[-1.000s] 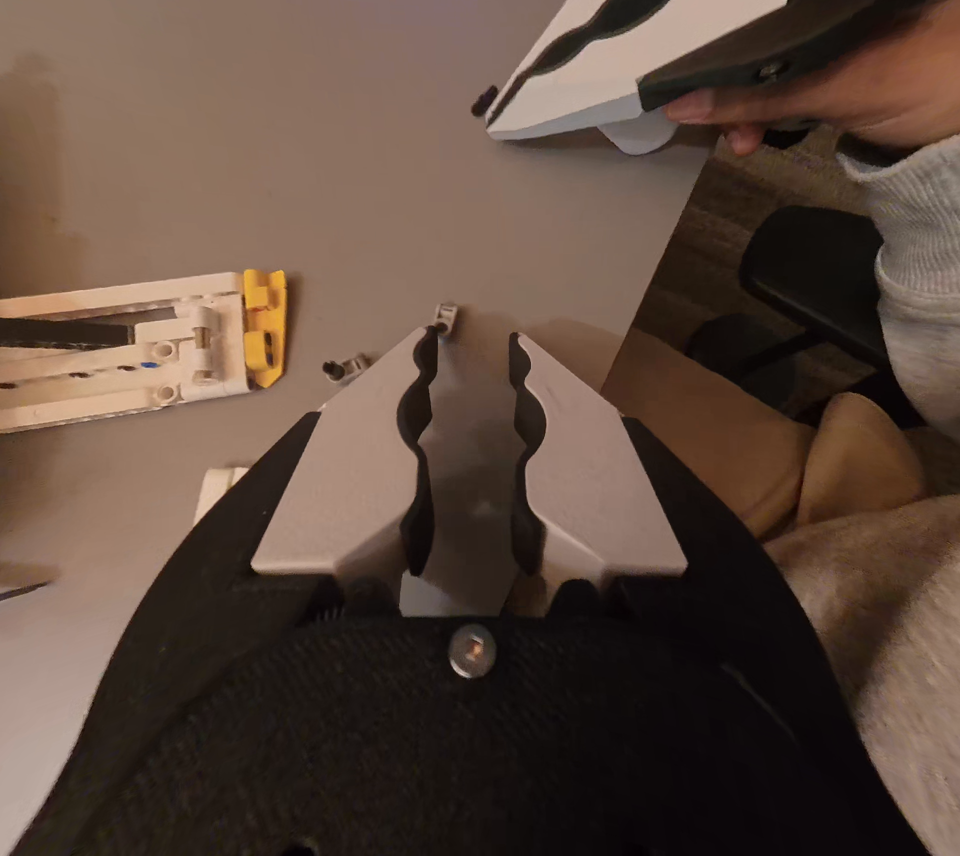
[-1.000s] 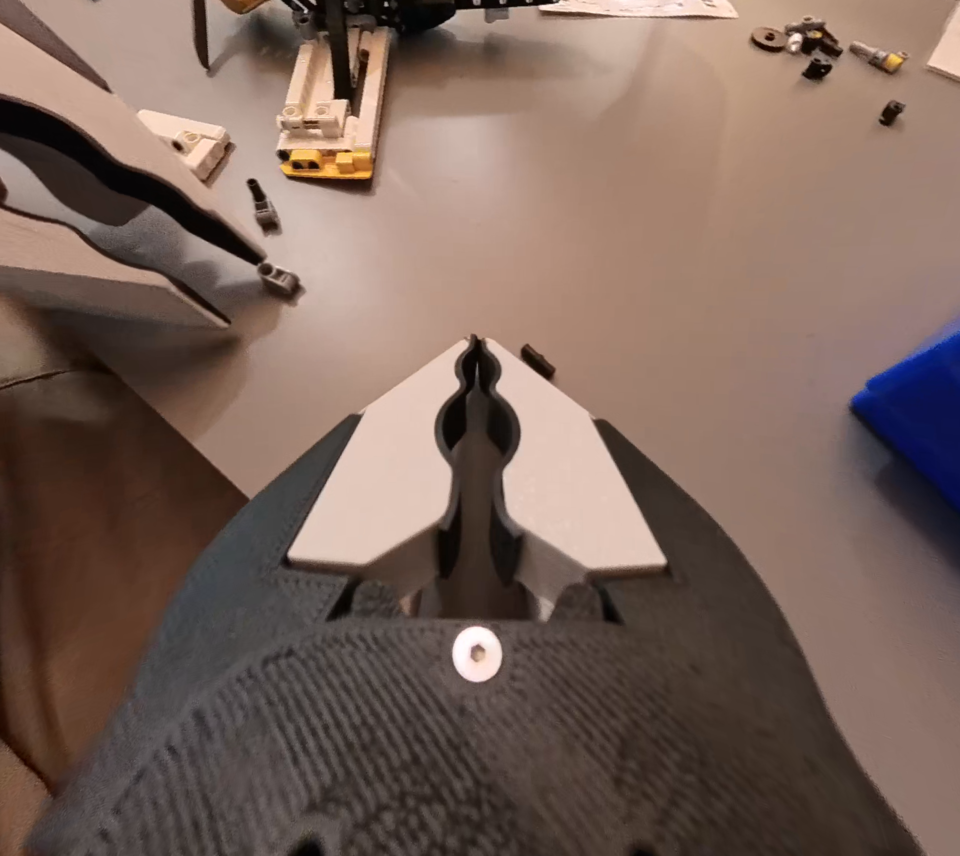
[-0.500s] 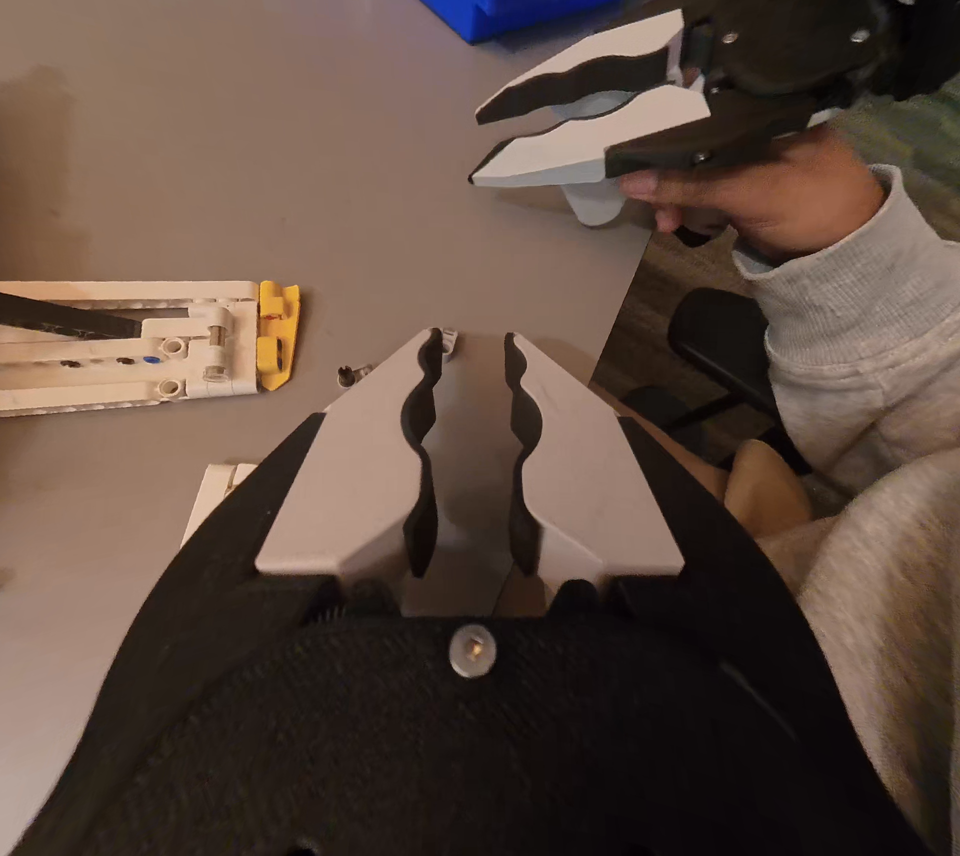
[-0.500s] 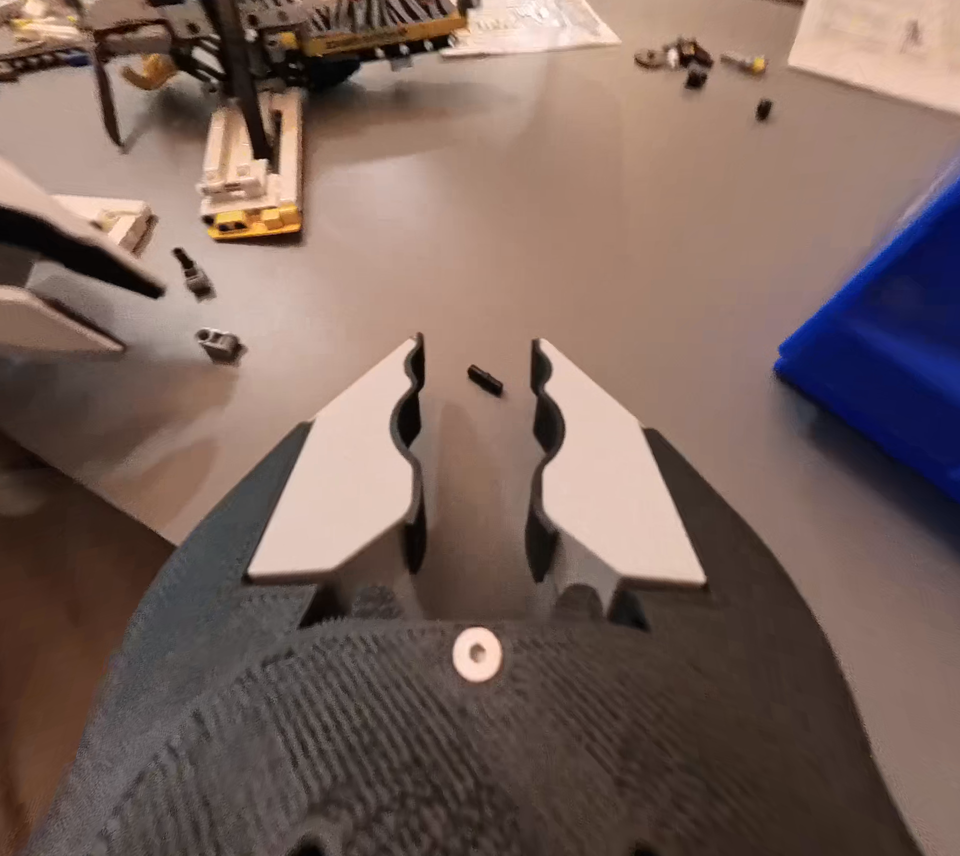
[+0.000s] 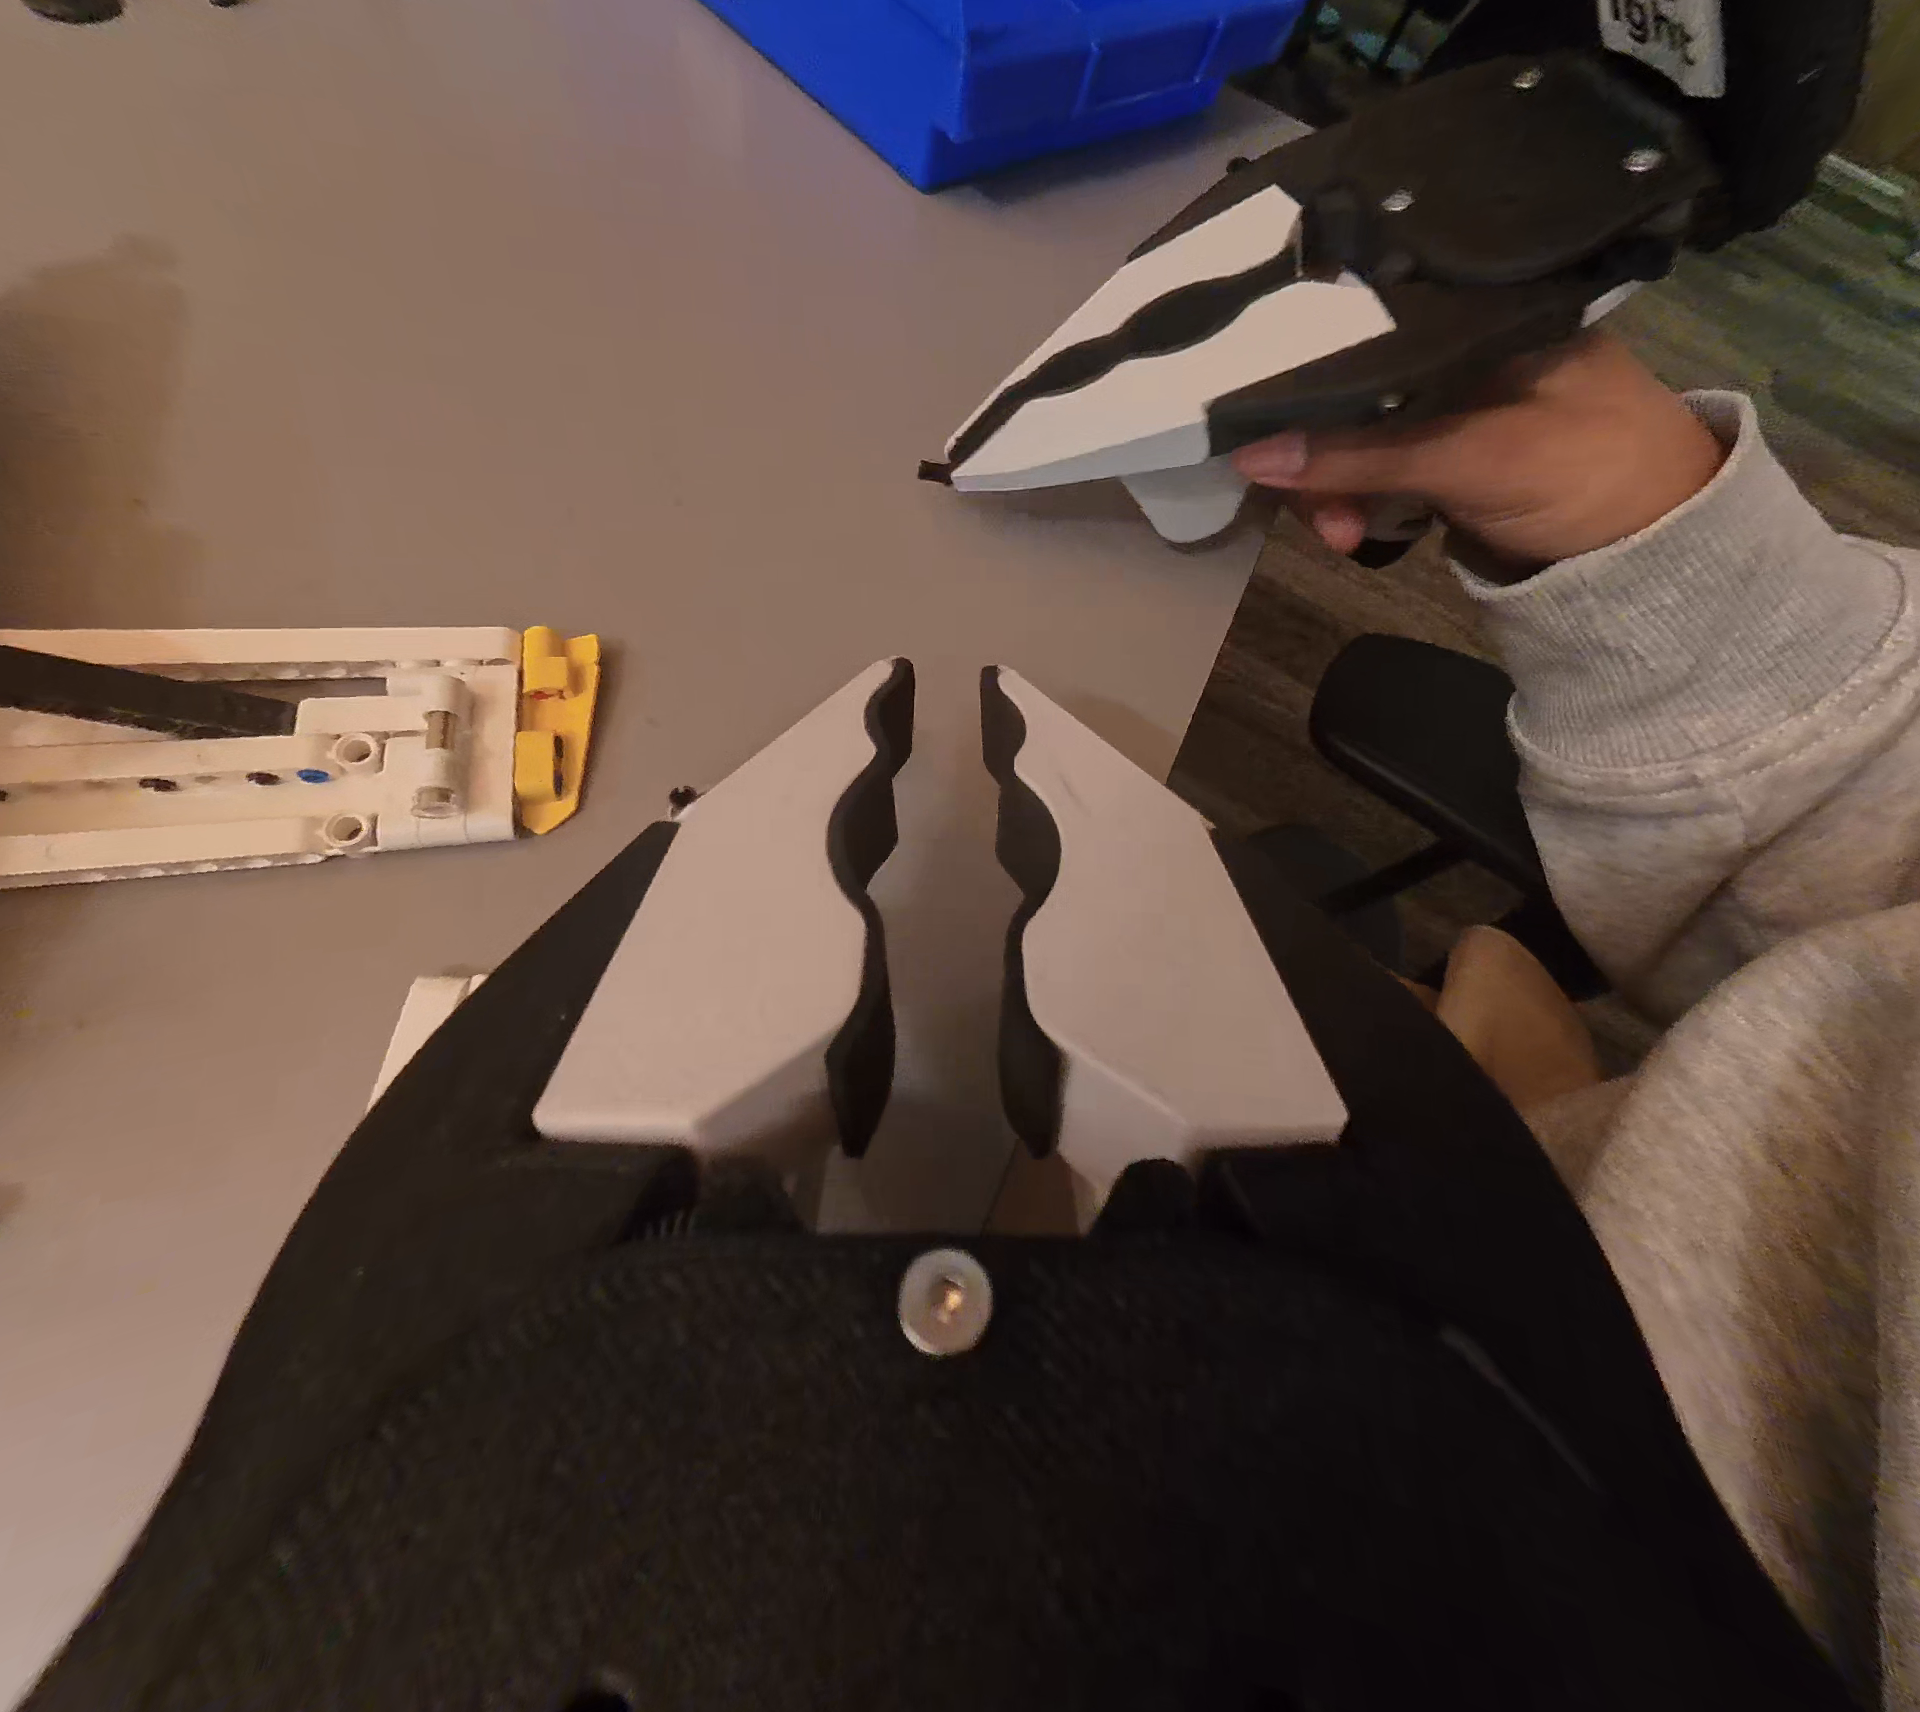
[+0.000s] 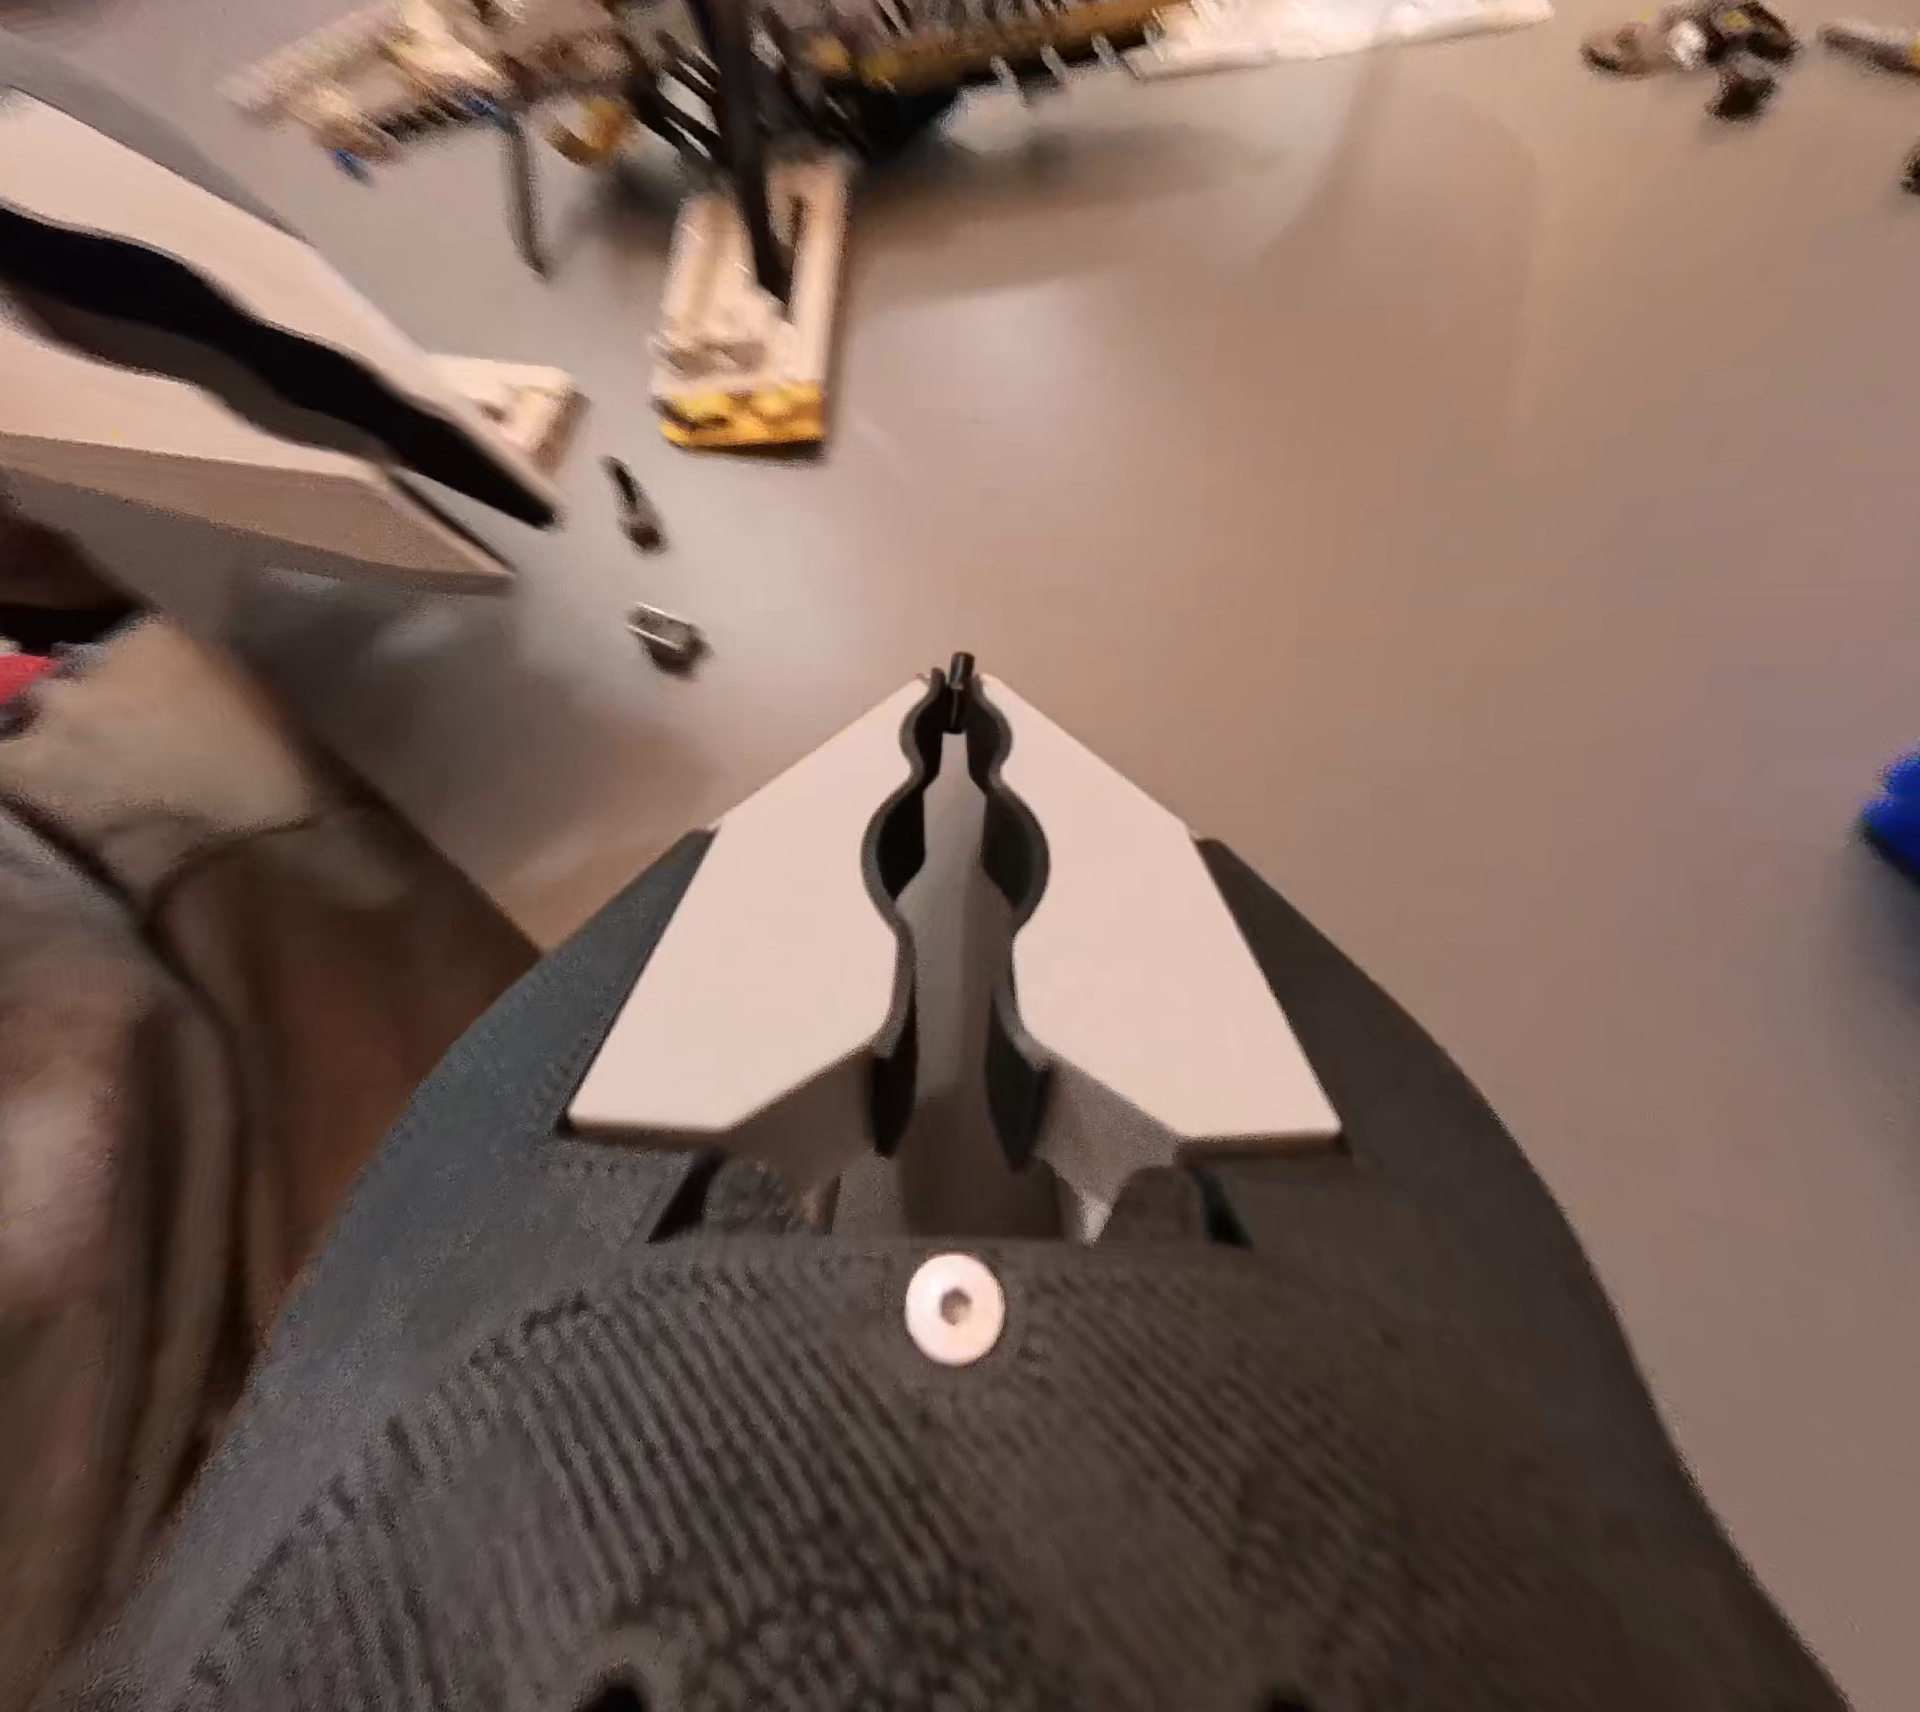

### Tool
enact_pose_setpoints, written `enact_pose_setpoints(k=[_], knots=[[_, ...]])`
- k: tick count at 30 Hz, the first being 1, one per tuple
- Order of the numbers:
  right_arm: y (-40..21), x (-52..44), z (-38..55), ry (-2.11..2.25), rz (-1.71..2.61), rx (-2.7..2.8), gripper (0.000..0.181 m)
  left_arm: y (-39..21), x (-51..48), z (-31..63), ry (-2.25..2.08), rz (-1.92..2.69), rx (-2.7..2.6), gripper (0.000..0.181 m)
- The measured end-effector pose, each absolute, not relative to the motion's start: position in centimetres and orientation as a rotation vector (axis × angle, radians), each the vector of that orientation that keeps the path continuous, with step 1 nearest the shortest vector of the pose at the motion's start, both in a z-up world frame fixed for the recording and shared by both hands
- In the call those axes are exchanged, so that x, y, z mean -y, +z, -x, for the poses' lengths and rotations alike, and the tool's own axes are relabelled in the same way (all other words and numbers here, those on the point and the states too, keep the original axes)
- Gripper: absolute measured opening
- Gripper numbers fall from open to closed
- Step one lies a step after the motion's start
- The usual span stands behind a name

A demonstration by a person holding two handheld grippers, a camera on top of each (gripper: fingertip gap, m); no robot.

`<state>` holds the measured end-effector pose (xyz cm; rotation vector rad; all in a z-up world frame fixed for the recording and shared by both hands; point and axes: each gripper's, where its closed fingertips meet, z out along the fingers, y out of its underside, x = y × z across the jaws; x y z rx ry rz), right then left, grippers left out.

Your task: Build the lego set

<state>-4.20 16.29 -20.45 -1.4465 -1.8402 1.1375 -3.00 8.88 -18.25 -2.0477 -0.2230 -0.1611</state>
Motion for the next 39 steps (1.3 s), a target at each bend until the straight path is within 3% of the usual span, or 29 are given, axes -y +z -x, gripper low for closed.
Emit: enact_pose_setpoints(k=[3, 7, 12, 26, 39], knots=[[-17.2, -12.7, 3.7, 1.394, 1.206, 1.870, 0.001, -17.7, -8.8, 3.3, -0.236, 2.001, 0.295, 0.010], [-14.1, -9.7, 3.1, 1.286, 0.808, 1.837, 0.001, -15.2, -8.6, 3.5, -0.531, 1.821, 0.474, 0.001], [-12.3, -7.5, 2.7, 1.247, 0.633, 1.795, 0.000, -13.7, -8.2, 2.8, -0.774, 1.705, 0.522, 0.011], [-11.0, -6.7, 1.5, 1.242, 0.504, 1.760, 0.000, -11.1, -7.7, 1.0, -1.090, 1.514, 0.504, 0.000], [-13.1, -15.0, 3.7, 1.110, 0.948, 1.628, 0.000, -13.3, -7.3, 4.0, -0.769, 1.645, 0.552, 0.000]])
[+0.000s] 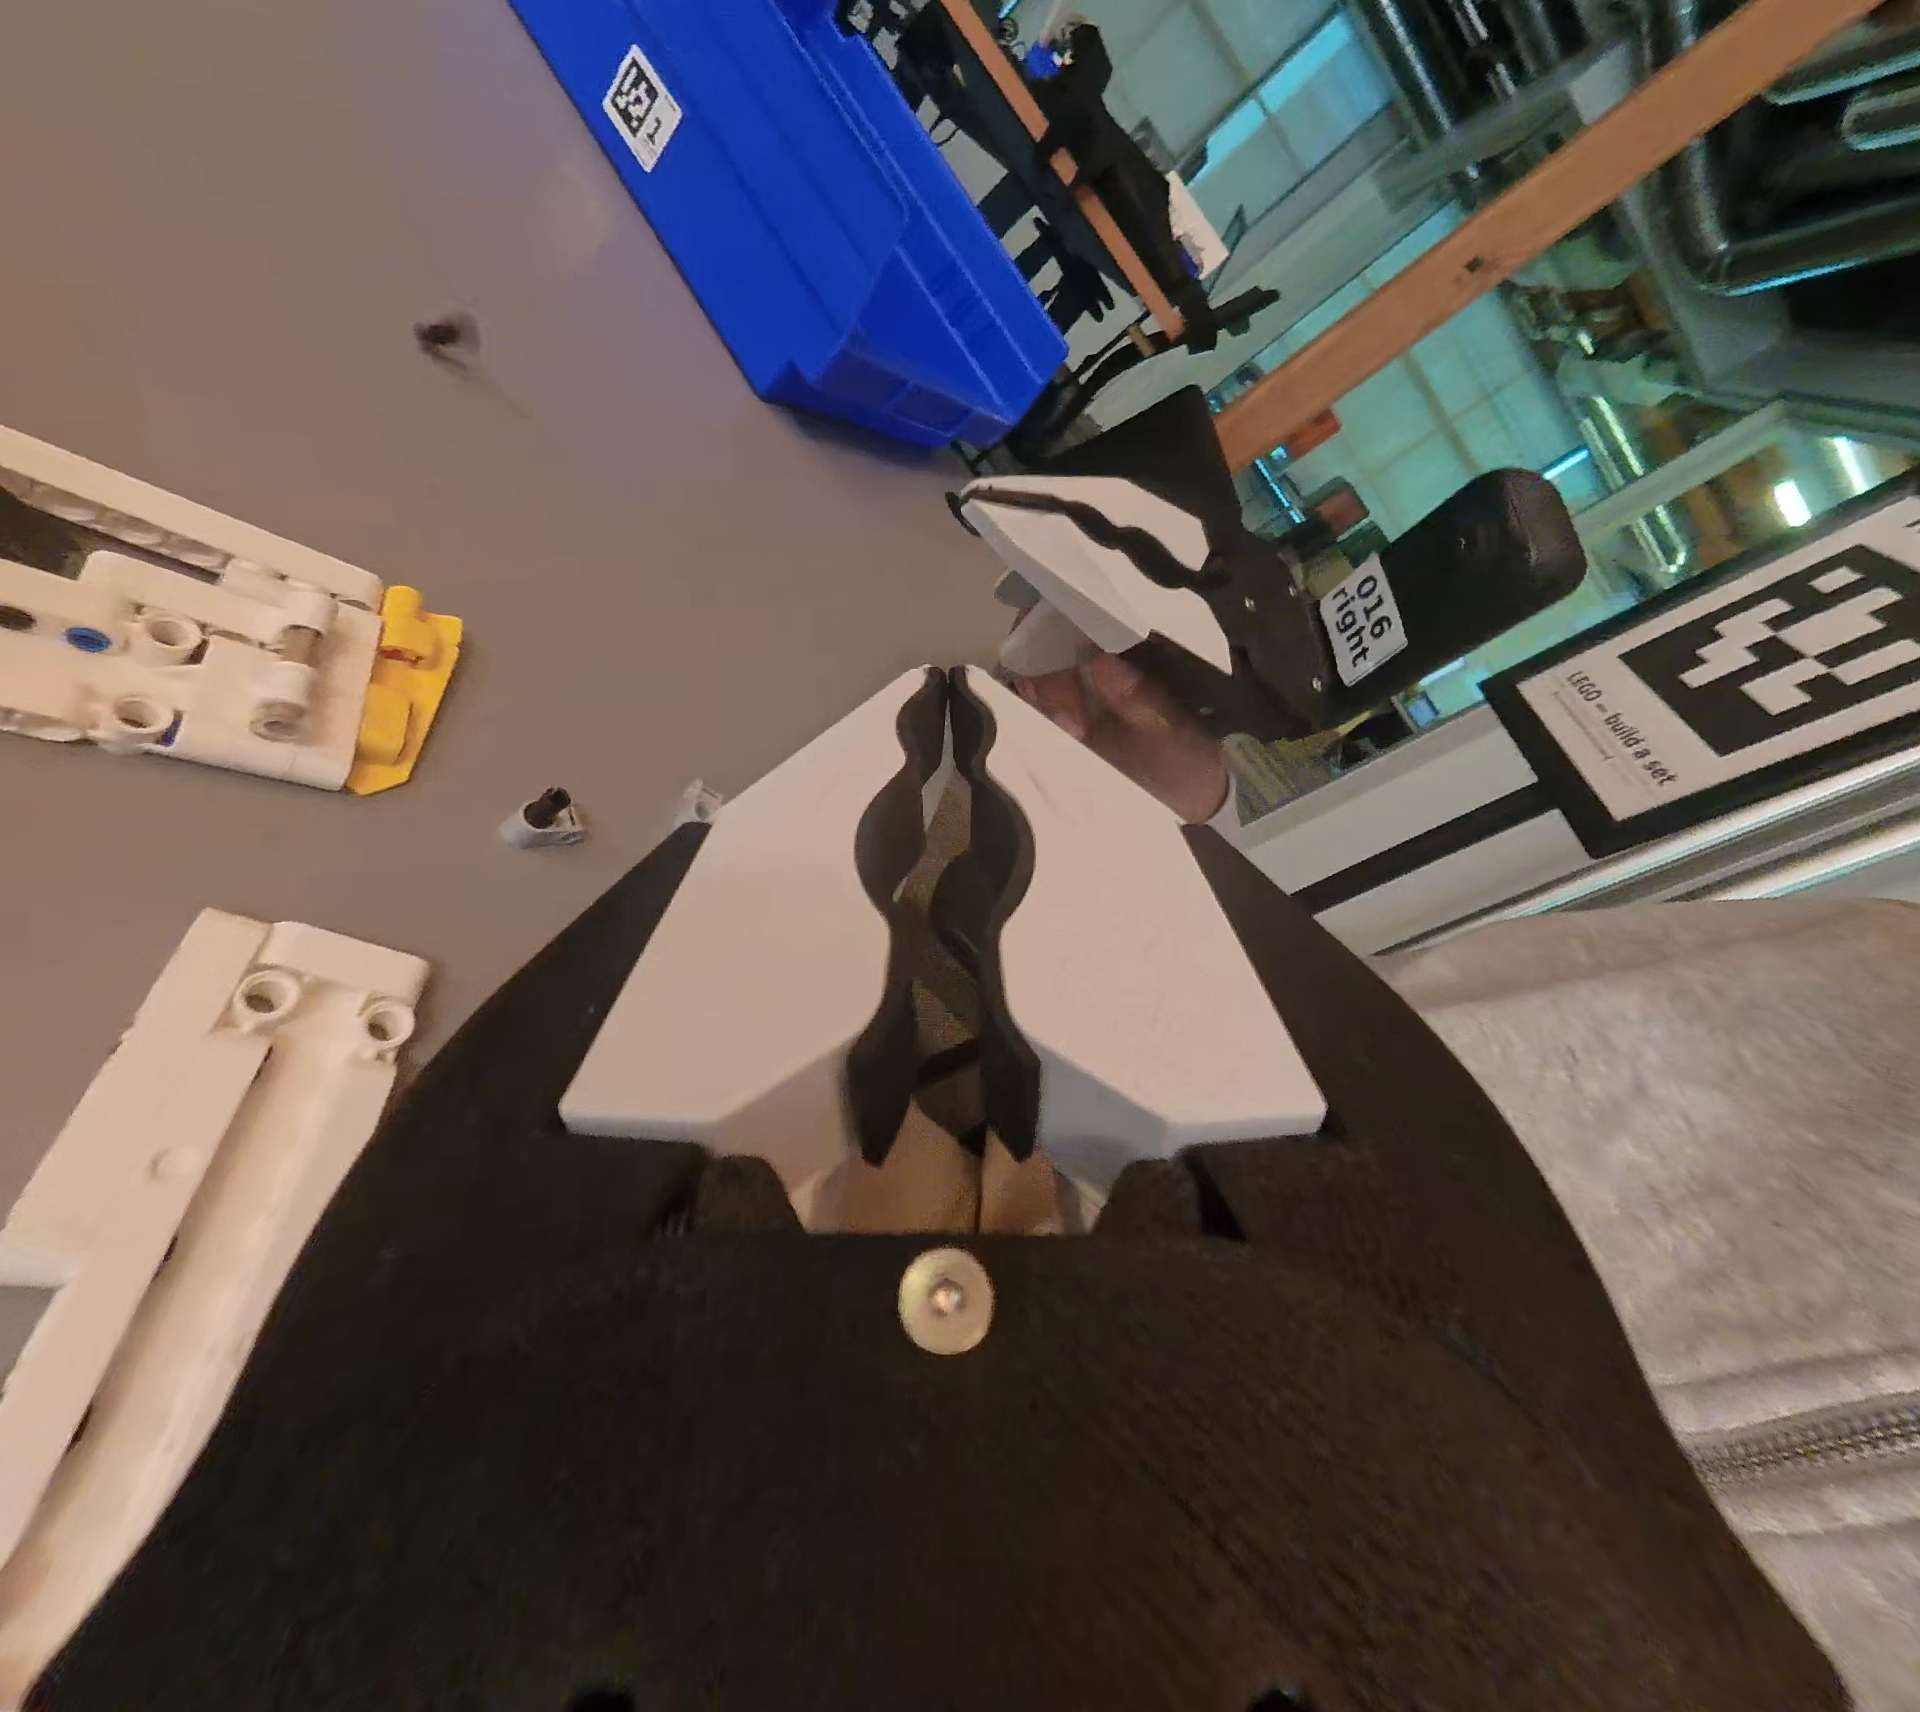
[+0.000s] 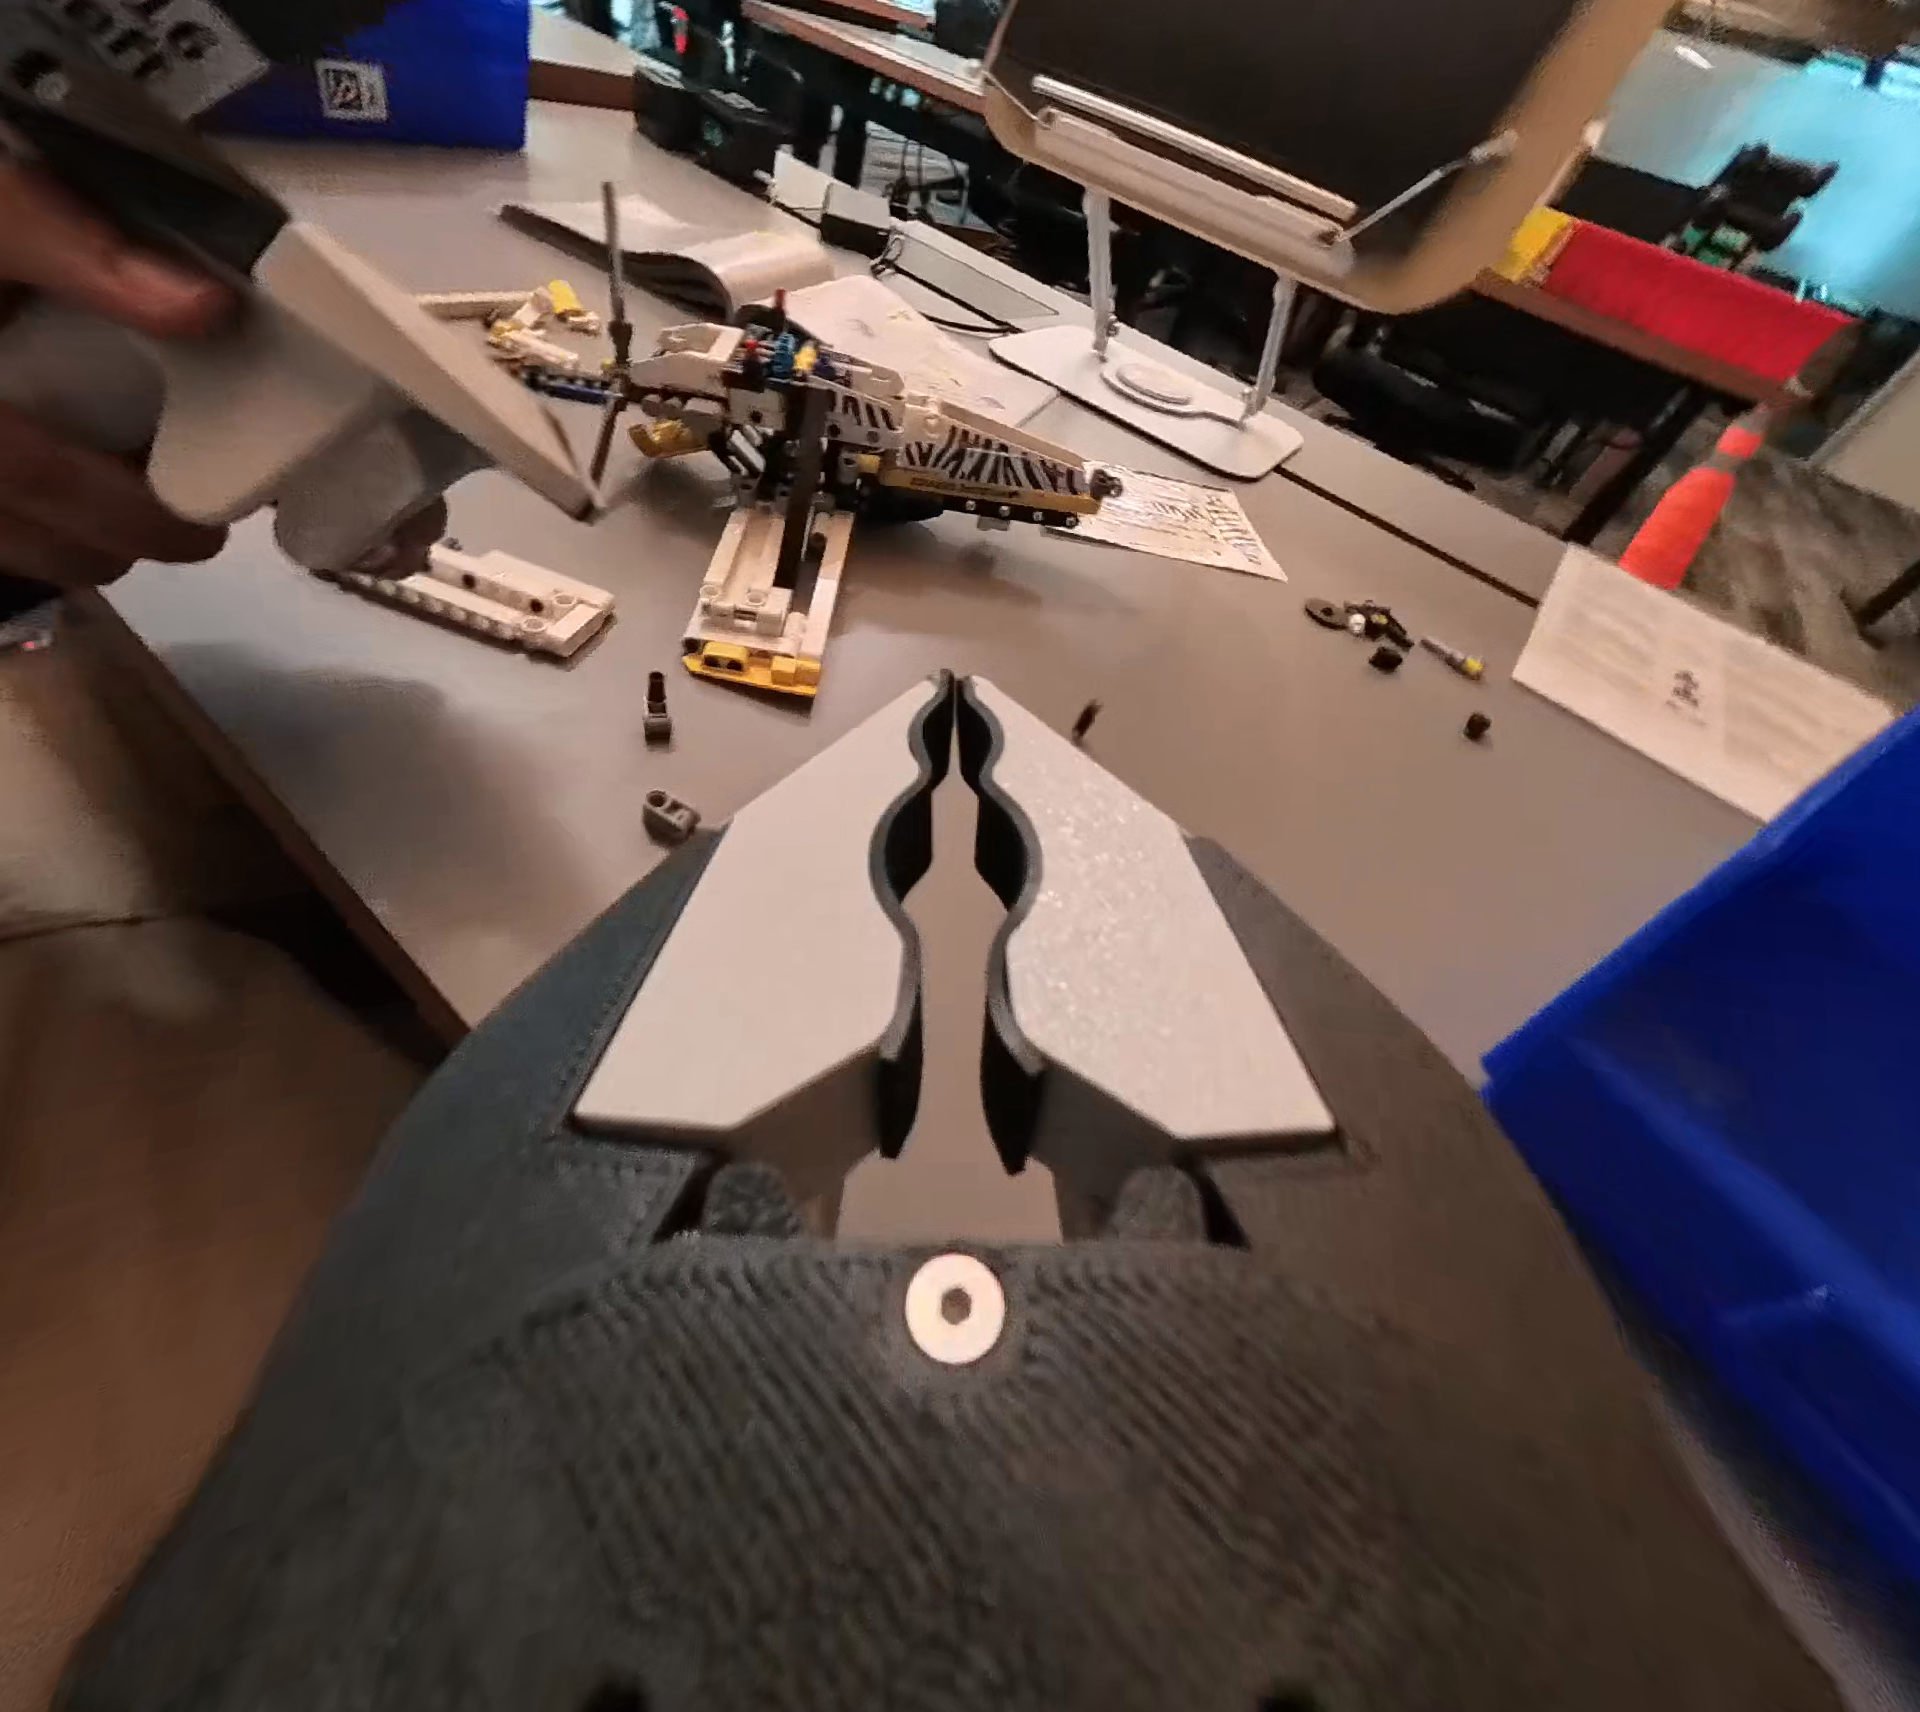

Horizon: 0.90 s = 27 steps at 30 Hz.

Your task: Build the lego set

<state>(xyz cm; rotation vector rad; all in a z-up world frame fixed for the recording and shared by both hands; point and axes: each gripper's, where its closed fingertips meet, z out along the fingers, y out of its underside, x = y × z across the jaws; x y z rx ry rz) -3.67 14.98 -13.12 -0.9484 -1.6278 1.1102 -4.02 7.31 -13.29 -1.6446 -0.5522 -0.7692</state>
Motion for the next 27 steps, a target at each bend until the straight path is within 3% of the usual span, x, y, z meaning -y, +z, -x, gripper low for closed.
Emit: enact_pose_setpoints(k=[15, 27], knots=[[-15.7, -18.2, 12.1, 1.107, 1.451, 1.699, 0.027, -11.5, -5.3, 5.8, -0.691, 1.554, 0.403, 0.000], [-22.1, -23.9, 20.7, 0.832, 1.737, 1.745, 0.016, -11.7, -1.1, 7.4, -0.738, 1.450, 0.413, 0.000]])
